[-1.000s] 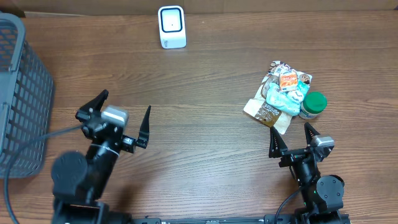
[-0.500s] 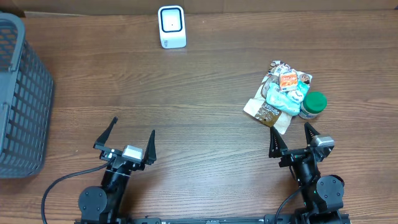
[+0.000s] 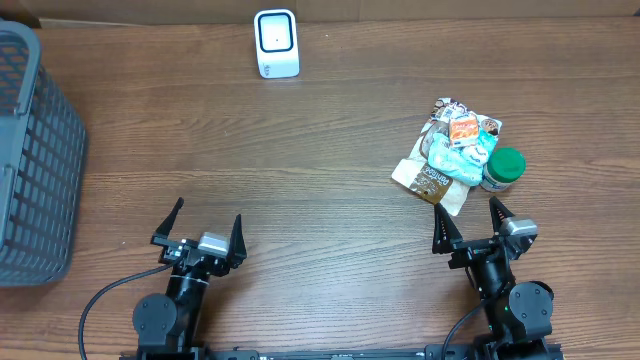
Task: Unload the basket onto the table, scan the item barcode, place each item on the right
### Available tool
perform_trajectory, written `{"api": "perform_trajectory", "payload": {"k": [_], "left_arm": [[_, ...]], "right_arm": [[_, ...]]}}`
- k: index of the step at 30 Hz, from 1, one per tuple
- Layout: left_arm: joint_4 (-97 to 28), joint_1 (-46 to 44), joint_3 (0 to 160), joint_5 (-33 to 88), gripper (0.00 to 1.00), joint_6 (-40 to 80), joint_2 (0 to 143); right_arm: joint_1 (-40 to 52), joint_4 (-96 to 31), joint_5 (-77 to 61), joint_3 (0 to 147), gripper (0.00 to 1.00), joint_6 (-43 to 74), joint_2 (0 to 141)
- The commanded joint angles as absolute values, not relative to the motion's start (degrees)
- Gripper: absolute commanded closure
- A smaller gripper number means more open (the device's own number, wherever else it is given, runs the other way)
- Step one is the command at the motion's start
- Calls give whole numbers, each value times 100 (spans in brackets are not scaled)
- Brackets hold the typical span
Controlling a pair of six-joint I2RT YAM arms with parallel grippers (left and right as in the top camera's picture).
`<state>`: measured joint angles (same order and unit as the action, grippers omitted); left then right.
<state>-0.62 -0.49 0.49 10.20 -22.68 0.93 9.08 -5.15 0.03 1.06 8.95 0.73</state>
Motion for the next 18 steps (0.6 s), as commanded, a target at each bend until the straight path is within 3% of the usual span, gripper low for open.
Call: {"api": "perform_trajectory", "payload": {"k": [1,18], "left_arm": [[-375,8,25,943,0,-2274,19],[-362,8,27,921,0,-2139,21]], "right_arm": [[897,-484,27,47,0,851,16],[897,-484,27,47,0,851,16]]}}
